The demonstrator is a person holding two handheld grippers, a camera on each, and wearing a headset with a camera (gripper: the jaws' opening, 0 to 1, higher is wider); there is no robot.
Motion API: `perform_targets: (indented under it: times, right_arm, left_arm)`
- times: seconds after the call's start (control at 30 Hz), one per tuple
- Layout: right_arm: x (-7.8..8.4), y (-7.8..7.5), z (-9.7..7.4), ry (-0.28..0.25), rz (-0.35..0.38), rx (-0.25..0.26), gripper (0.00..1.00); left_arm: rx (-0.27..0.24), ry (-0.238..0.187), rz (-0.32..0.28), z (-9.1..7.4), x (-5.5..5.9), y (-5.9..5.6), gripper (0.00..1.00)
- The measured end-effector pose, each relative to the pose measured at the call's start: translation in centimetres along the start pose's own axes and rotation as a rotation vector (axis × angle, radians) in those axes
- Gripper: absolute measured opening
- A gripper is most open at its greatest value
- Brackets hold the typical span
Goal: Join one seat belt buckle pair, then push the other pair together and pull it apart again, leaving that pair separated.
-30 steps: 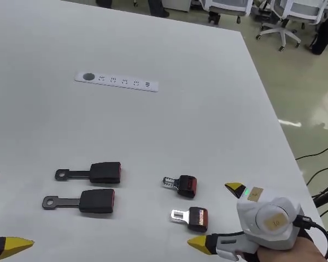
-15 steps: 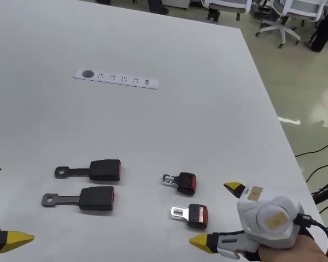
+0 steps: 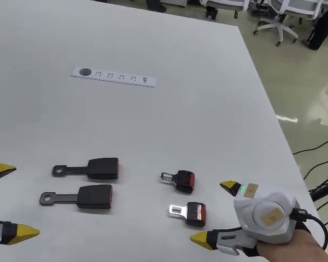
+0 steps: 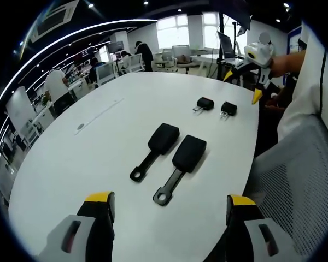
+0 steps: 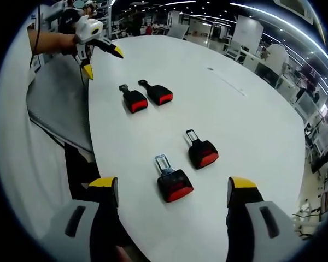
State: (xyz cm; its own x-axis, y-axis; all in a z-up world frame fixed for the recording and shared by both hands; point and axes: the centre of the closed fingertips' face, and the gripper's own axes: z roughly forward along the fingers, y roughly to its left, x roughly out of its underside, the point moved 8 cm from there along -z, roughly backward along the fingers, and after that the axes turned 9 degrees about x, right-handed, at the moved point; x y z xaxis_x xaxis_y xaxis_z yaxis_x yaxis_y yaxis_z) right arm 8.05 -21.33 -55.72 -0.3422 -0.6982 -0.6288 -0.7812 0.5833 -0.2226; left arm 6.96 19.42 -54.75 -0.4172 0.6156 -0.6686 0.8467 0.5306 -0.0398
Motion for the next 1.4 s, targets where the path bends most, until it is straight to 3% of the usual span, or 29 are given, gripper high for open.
perform_targets:
  times: [0.23, 0.37, 0.4, 0.6, 0.7, 1.03, 1.17, 1.4]
  right_arm:
    - [0.1, -0.1, 0.6, 0.017, -0.028, -0.020, 0.78]
    - [0.2, -0.2, 0.9, 0.028, -0.035, -0.028, 0.76]
    - [0.2, -0.3, 0.9, 0.028, -0.037, -0.030, 0.76]
    - [0.0, -0.2, 1.4, 0.026, -0.068, -0.063, 0.69]
    - [0.0, -0.4, 1.8, 0.024, -0.068, -0.088, 0.60]
    - [0.6, -0.3, 3.0, 0.051, -0.104, -0.141, 0.54]
    - [1.1, -0.3, 3.7, 0.087, -0.177, -0.154, 0.51]
    - [1.3, -0.3, 4.5, 0.105, -0.183, -0.181, 0.48]
  left_arm:
    - [0.051, 0.034, 0.033, 1.4, -1.0, -0.1, 0.86]
    - [0.102, 0.063, 0.059, 2.6, -1.1, -0.1, 0.80]
    - [0.144, 0.080, 0.075, 3.0, -1.1, -0.3, 0.74]
    - [0.155, 0.088, 0.090, 4.6, -1.9, 0.0, 0.72]
    - [0.174, 0.091, 0.101, 5.3, -2.1, 0.5, 0.70]
    - [0.240, 0.116, 0.154, 7.9, -3.8, 0.5, 0.64]
    - [0.272, 0.128, 0.164, 8.8, -4.3, 0.3, 0.60]
    - [0.287, 0.180, 0.191, 10.4, -4.3, 0.8, 0.55]
